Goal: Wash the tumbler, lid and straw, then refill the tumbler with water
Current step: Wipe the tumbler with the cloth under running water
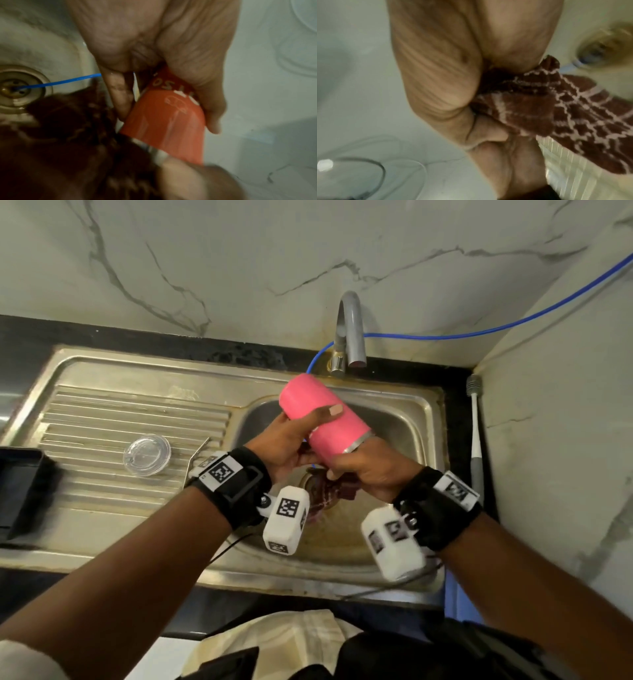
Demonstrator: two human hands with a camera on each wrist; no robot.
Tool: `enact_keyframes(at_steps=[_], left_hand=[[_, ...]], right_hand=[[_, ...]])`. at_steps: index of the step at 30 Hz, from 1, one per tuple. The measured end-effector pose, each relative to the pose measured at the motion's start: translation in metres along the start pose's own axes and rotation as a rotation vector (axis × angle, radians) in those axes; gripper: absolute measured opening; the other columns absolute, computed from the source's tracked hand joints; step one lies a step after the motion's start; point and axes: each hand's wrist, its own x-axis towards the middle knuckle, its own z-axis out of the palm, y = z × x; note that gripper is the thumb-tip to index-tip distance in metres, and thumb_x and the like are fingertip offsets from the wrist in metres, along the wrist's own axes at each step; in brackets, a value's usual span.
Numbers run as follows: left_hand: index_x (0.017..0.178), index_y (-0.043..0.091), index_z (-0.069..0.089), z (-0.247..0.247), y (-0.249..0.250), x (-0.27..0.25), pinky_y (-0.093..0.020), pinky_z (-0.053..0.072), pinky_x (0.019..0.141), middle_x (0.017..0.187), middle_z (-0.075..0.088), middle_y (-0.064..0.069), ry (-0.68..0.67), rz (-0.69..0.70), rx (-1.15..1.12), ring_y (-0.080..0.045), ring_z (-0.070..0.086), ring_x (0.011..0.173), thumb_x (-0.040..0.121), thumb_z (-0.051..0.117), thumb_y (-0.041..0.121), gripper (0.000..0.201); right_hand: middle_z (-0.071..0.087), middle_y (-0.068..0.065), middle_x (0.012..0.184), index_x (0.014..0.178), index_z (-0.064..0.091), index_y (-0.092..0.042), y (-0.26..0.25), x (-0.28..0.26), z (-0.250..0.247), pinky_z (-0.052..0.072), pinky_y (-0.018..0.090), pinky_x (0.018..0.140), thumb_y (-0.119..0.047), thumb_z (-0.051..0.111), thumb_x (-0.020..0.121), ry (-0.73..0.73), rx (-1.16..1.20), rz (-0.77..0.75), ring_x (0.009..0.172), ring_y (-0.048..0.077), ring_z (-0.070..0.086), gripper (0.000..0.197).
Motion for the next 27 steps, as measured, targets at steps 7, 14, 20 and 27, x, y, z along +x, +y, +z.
enact_keyframes(at_steps=[7, 14, 20, 27], left_hand=[[0.142, 0.012, 0.055, 0.008, 0.000, -0.001, -0.047, 0.062, 0.093, 0.129, 0.072, -0.016, -0.036, 0.034, -0.100, -0.030, 0.071, 0.118, 0.090, 0.079, 0.030, 0.060], [0.135, 0.018, 0.061, 0.013, -0.014, 0.006, -0.036, 0.064, 0.068, 0.115, 0.078, -0.007, 0.155, 0.064, -0.077, -0.023, 0.079, 0.097, 0.075, 0.094, 0.031, 0.070], [0.078, 0.020, 0.046, 0.004, -0.015, 0.004, -0.030, 0.059, 0.067, 0.074, 0.057, -0.007, -0.023, 0.070, -0.006, -0.016, 0.061, 0.063, 0.077, 0.087, 0.007, 0.043], [0.126, 0.009, 0.067, 0.005, 0.003, -0.007, -0.046, 0.058, 0.099, 0.113, 0.078, -0.010, 0.021, -0.052, -0.017, -0.025, 0.073, 0.104, 0.081, 0.083, 0.039, 0.057]], right_hand=[[0.067, 0.015, 0.110, 0.120, 0.060, -0.007, 0.003, 0.008, -0.004, 0.058, 0.022, 0.077, 0.002, 0.075, 0.078, 0.183, -0.722, -0.328, 0.089, 0.028, 0.066, 0.045], [0.066, 0.028, 0.134, 0.141, 0.046, -0.001, 0.036, 0.029, 0.000, 0.037, 0.054, 0.103, -0.025, 0.048, 0.086, 0.387, -1.254, -0.592, 0.121, 0.044, 0.062, 0.060], [0.074, 0.007, 0.079, 0.104, 0.065, -0.002, -0.008, 0.003, -0.003, 0.062, 0.034, 0.064, 0.023, 0.050, 0.087, 0.083, 0.238, -0.098, 0.072, 0.023, 0.075, 0.034], [0.067, 0.008, 0.122, 0.131, 0.054, -0.011, 0.021, 0.021, -0.015, 0.046, 0.040, 0.104, 0.001, 0.055, 0.085, 0.277, -0.810, -0.787, 0.115, 0.026, 0.062, 0.048]])
